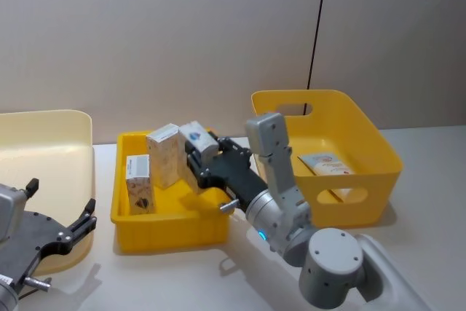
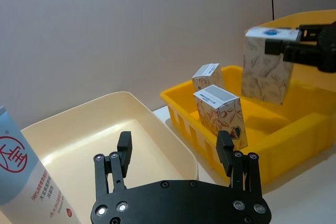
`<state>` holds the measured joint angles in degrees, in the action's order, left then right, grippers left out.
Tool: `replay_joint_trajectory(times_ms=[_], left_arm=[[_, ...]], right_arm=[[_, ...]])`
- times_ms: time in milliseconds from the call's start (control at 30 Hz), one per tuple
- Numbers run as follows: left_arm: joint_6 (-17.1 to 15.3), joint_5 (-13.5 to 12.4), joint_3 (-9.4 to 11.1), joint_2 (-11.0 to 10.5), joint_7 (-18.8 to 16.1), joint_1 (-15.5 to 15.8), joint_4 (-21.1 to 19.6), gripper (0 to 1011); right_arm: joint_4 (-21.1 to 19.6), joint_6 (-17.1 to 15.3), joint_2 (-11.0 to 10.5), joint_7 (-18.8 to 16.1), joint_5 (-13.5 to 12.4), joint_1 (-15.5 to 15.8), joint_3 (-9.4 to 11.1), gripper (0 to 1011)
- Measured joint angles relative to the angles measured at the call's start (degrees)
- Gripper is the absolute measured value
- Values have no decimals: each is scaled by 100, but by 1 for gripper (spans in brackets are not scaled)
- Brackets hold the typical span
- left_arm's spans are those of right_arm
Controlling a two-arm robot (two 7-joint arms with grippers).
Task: Bimanual collaborative sorting of washing and personal care products
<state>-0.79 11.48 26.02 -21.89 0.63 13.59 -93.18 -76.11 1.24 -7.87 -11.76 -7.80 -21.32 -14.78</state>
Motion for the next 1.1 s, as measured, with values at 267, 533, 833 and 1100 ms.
replay_joint_trajectory(times_ms=[267,533,833,1100], left_arm=[[0,0,0,0,0,0,0,1002],[0,0,0,0,0,0,0,1002],[0,0,0,0,0,0,0,1002],[0,0,0,0,0,0,0,1002]], right_arm=[[-222,533,-16,28,-15,75,191,434],[-468,977,-22,249,61,167,446,434],[-809,1185,-30,664,295,355,769,434],[-1139,1060,-7,1116,588,621,1036,434]])
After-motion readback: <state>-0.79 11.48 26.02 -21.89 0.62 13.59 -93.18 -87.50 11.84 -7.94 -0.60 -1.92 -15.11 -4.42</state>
